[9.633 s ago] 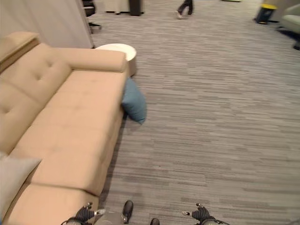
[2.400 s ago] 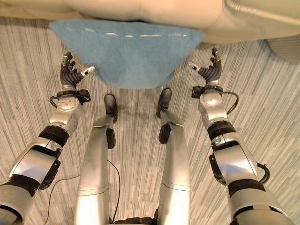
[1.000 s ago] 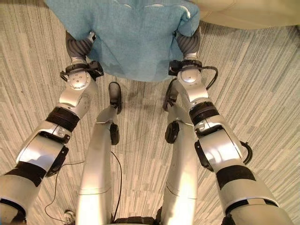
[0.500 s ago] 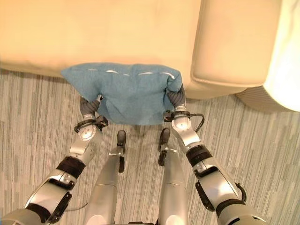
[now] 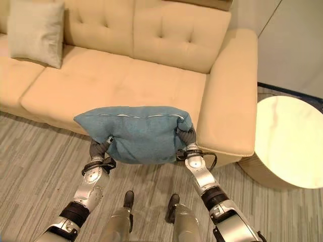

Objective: Pick up all the scattered cushions and arrange them neatly on the sofa.

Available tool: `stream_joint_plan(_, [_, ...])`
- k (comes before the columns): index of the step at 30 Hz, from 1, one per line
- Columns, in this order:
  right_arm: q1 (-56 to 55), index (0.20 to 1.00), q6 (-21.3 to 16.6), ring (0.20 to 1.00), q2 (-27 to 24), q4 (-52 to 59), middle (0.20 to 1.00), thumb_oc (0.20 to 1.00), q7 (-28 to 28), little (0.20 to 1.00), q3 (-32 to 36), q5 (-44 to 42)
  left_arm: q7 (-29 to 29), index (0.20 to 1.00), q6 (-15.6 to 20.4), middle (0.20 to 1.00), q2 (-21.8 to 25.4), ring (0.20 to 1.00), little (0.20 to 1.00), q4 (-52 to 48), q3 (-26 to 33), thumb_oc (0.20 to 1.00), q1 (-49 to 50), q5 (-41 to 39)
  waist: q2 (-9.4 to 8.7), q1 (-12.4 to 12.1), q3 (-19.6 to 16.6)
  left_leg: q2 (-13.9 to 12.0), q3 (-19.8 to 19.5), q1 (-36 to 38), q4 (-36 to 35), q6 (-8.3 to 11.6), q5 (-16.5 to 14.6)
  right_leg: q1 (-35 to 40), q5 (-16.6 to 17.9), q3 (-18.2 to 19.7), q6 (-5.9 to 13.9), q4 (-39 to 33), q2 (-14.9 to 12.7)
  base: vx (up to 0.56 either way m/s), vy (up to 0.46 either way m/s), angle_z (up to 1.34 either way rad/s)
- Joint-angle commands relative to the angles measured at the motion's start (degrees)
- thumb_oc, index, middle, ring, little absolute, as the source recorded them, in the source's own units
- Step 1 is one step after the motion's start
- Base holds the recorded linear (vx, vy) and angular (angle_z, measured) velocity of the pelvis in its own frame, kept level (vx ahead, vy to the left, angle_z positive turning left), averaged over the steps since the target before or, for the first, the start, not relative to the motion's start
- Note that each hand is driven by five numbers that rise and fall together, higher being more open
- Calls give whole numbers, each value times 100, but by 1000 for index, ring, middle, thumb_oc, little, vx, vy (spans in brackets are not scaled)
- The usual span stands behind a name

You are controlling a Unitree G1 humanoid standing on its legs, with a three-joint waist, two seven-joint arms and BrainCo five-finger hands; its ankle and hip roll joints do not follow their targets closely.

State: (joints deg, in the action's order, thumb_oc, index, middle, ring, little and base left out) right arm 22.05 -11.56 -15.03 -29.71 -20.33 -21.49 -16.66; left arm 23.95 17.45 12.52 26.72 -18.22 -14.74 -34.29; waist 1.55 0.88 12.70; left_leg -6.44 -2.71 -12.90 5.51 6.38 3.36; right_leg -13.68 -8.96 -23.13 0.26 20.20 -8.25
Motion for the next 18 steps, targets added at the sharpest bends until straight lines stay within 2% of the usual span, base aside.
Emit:
stream_joint_plan(1, [358,200,-471,200,455,771,200,200,430,200,-321,210,-603,200,376,200,-76,200,200,-558,-431,200,-625,400,-505,-40,-219,155,614,-95,15,145,270,955,617,175,601,-1576,164,113,87,60])
stream_joint_plan(2, [357,200,-450,200,448,774,200,200,442,200,-322,222,-619,200,377,200,-57,200,200,-579,-416,200,-612,415,-534,-56,-271,168,727,-54,6,98,254,1023,633,183,614,-1609,174,154,116,7])
stream_joint_plan(5, [342,200,-383,200,522,747,200,200,519,200,-383,270,-641,200,356,200,21,200,200,-694,-341,200,-392,426,-640,-176,-433,316,642,264,12,-89,-42,1265,643,308,691,-1643,148,201,139,-10])
stream_joint_plan(6, [338,200,-383,200,525,748,200,200,518,200,-385,271,-641,200,354,200,24,200,200,-698,-341,200,-387,426,-643,-180,-427,317,649,278,11,-91,-47,1276,643,313,693,-1645,146,224,183,-33])
stream_joint_plan(8, [312,200,-297,200,611,716,200,200,618,200,-417,346,-701,200,285,200,125,200,200,-876,-296,200,-120,407,-748,-338,-483,482,633,536,149,-315,-395,1385,673,512,880,-1202,-75,250,298,-20])
stream_joint_plan(9, [312,200,-297,200,612,715,200,200,617,200,-416,346,-700,200,284,200,127,200,200,-878,-297,200,-119,408,-754,-353,-475,485,649,547,150,-319,-400,1382,664,529,885,-1184,-83,133,288,-7])
stream_joint_plan(11, [299,200,-272,200,659,676,200,200,665,200,-442,383,-725,200,255,200,158,200,200,-939,-276,200,1,405,-755,-415,-473,553,699,672,155,-435,-505,1237,980,645,1063,-615,-224,102,271,-23])
stream_joint_plan(12, [350,200,-250,200,703,675,200,200,662,200,-476,417,-714,200,253,200,194,200,200,-952,-321,200,17,434,-730,-407,-431,636,684,779,152,-569,-557,1055,1425,759,1156,-46,-378,98,259,-18])
stream_joint_plan(13, [352,200,-250,200,703,674,200,200,661,200,-476,417,-714,200,252,200,195,200,200,-952,-321,200,16,434,-734,-411,-428,641,690,780,153,-572,-559,1048,1419,767,1160,-33,-385,149,350,0])
stream_joint_plan(14, [384,200,-227,200,760,648,200,200,669,200,-480,419,-705,200,242,200,226,200,200,-965,-316,200,49,498,-658,-420,-419,628,688,967,93,-643,-647,842,1374,731,1110,336,-424,91,154,17])
stream_joint_plan(15, [384,200,-227,200,760,648,200,200,669,200,-480,419,-705,200,242,200,226,200,200,-965,-316,200,49,498,-659,-421,-419,629,689,968,93,-643,-647,842,1373,732,1110,337,-425,209,263,10])
stream_joint_plan(17, [520,200,-214,200,744,614,200,200,684,200,-489,418,-701,200,251,200,244,200,200,-967,-291,200,49,476,-631,-317,-442,714,461,1191,-131,-683,-628,312,1180,1047,951,72,12,181,153,-5])
stream_joint_plan(18, [522,200,-216,200,743,611,200,200,685,200,-490,417,-702,200,252,200,242,200,200,-966,-290,200,48,475,-628,-318,-432,711,461,1209,-137,-680,-637,323,1164,1047,950,83,14,141,70,-15])
